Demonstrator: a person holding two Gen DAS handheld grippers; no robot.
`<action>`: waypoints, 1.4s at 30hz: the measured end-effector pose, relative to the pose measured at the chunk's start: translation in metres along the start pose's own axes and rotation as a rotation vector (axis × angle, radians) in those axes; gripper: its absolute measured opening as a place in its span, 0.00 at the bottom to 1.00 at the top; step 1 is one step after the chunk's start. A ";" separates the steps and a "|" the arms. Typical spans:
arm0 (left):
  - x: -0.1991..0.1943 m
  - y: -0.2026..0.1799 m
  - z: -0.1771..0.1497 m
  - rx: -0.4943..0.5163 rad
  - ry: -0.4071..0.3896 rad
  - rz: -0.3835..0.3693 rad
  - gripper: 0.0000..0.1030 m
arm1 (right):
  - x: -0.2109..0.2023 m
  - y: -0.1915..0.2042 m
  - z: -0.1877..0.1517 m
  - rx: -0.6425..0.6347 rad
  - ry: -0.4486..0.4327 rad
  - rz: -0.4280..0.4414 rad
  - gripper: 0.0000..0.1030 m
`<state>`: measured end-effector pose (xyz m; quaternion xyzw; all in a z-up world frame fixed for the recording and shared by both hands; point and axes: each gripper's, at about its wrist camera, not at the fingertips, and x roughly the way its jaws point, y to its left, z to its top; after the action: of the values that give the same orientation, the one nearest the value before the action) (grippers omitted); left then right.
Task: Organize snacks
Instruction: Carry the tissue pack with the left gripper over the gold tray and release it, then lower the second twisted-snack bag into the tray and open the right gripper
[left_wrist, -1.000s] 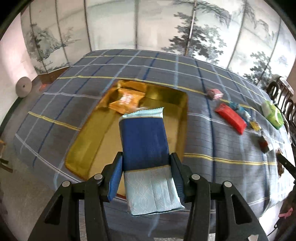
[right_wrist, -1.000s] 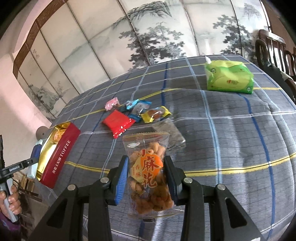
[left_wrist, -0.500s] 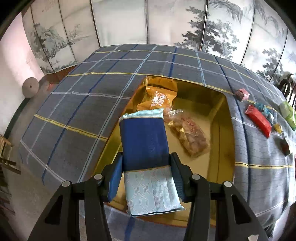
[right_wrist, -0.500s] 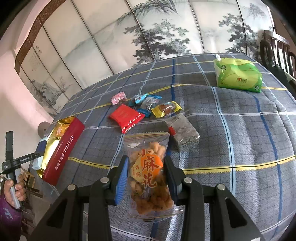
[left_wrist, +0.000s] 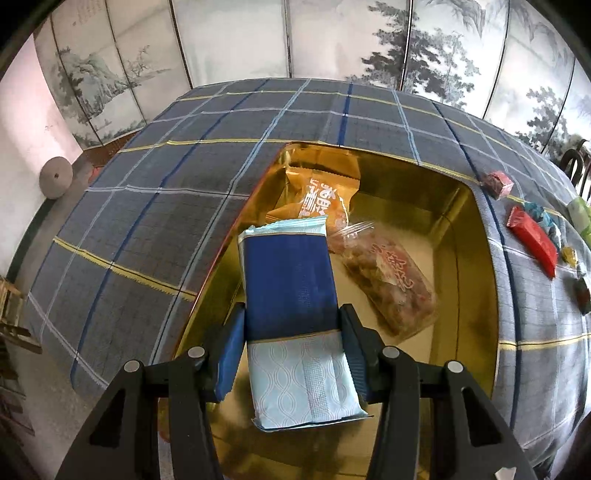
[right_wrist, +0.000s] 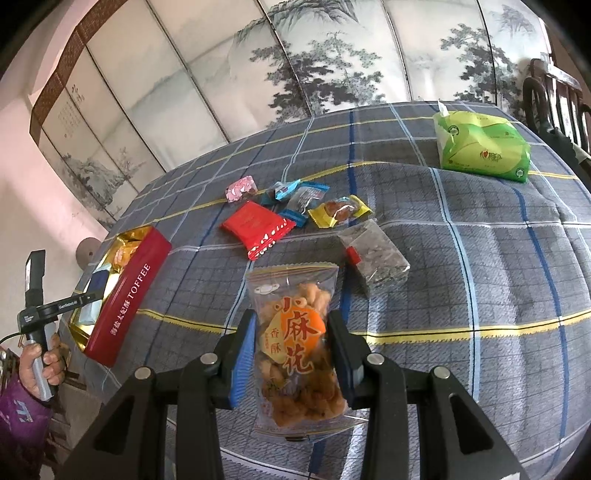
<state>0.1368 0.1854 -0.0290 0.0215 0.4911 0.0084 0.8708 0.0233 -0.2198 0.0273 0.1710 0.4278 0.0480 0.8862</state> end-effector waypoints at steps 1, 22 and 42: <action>0.002 0.000 0.001 0.002 0.003 -0.001 0.44 | 0.001 0.000 0.000 0.000 0.001 0.000 0.38; 0.025 0.000 0.008 0.011 0.038 -0.001 0.46 | 0.011 0.010 -0.002 -0.013 0.034 0.010 0.38; 0.001 0.016 0.006 -0.077 -0.003 -0.062 0.72 | 0.015 0.051 0.011 -0.069 0.036 0.079 0.38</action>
<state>0.1425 0.2010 -0.0260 -0.0272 0.4893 0.0001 0.8717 0.0441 -0.1714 0.0401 0.1565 0.4345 0.1008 0.8812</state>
